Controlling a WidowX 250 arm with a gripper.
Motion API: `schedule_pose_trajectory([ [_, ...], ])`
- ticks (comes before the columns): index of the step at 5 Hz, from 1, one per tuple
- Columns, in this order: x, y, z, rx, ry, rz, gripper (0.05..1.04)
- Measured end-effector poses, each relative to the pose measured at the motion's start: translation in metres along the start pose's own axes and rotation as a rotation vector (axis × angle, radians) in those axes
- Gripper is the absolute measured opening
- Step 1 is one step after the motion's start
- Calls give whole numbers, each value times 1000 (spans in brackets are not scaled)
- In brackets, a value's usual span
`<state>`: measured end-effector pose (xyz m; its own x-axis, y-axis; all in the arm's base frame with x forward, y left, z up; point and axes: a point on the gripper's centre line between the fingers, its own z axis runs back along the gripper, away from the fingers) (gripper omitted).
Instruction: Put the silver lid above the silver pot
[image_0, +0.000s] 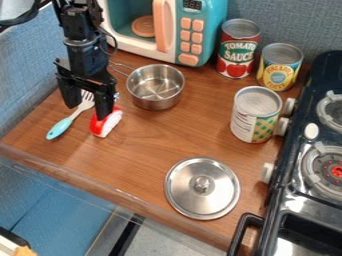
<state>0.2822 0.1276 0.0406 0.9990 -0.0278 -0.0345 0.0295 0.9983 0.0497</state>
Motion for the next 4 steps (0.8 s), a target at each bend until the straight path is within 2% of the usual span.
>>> schedule_pose_trajectory([
  [1,-1,-6,-10,-17,27,-3,998],
  [2,8,-48,6,-16,15,-102,998],
  [3,14,-97,22,32,-20,-227,998],
  [4,12,-146,20,81,-28,-330,998],
])
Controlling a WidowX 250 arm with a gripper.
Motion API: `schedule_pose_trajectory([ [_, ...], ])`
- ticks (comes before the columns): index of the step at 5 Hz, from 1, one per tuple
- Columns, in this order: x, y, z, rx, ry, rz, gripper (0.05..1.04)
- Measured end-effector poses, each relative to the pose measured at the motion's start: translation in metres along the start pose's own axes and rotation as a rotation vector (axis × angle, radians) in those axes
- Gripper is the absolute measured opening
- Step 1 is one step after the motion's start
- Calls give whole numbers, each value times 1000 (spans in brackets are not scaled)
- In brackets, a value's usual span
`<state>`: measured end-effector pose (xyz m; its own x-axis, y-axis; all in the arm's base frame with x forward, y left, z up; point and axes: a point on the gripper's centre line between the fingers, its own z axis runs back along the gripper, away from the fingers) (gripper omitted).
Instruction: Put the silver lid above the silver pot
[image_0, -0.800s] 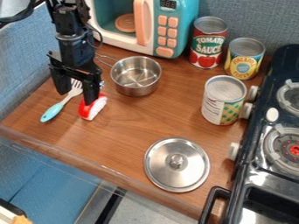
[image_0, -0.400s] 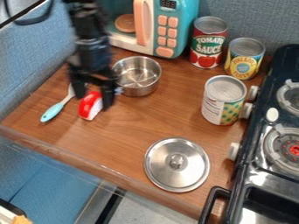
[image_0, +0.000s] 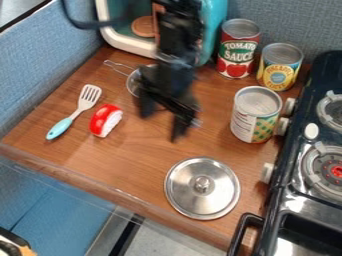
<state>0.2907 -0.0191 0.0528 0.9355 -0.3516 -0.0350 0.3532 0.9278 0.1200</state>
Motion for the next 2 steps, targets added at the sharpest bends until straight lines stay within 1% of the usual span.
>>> schedule_pose_trajectory([
  [1,6,-32,-12,11,21,-8,998],
  [2,4,-66,-28,6,27,11,998],
])
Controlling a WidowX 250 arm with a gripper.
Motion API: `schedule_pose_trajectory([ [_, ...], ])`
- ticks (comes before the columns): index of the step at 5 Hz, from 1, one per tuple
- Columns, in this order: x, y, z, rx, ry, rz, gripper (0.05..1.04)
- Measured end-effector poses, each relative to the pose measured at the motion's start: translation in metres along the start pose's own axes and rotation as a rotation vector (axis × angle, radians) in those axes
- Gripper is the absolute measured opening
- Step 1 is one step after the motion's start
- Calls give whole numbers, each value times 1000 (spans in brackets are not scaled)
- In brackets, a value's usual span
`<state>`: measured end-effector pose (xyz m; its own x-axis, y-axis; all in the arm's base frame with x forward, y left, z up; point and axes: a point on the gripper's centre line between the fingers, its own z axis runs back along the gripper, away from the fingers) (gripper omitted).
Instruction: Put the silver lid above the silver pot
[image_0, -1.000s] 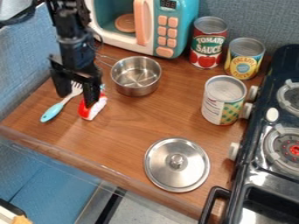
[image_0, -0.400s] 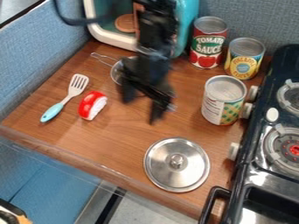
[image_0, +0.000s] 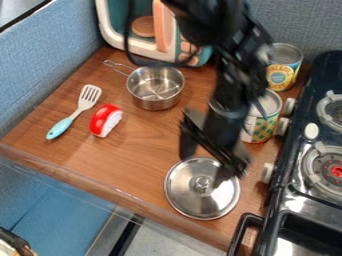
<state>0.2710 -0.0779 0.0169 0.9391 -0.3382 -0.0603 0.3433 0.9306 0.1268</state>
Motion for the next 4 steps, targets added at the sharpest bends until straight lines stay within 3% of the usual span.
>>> schedule_pose_trajectory([
  [1,2,-10,-19,-28,-8,65,998],
  [3,7,-14,-26,-35,-35,80,951],
  [4,8,-10,-28,-51,-62,90,700],
])
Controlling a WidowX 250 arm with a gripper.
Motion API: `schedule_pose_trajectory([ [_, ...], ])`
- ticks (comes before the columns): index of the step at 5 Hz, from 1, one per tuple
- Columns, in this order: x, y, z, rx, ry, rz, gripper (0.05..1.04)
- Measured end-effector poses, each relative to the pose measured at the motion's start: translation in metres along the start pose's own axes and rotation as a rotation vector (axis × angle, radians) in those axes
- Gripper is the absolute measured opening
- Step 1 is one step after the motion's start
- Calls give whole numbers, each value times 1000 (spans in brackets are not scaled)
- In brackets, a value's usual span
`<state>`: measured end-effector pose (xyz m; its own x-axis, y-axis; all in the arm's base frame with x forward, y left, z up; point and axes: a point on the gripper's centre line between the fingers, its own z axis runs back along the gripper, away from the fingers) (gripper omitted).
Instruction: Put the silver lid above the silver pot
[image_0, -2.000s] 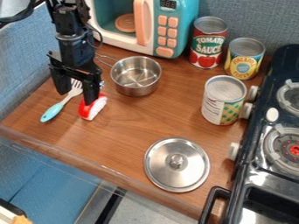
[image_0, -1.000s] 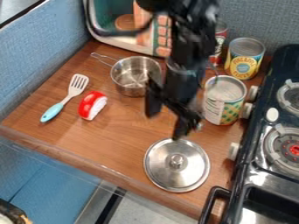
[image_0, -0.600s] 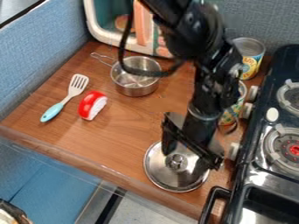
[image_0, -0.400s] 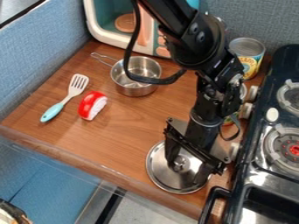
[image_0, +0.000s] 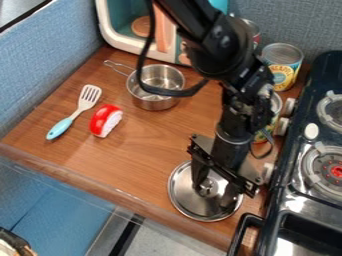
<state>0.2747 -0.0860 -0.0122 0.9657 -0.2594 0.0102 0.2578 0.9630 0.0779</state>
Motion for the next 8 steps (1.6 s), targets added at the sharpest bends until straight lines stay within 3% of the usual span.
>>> schedule_pose_trajectory([
  [2,-5,10,1,-14,5,-7,298],
  [3,-10,19,7,-28,21,-5,280],
  [5,22,69,78,-39,-74,60,280],
  [6,47,109,93,-26,-105,118,280],
  [7,71,144,81,-5,-79,193,280],
  [8,80,177,58,17,-33,262,280],
])
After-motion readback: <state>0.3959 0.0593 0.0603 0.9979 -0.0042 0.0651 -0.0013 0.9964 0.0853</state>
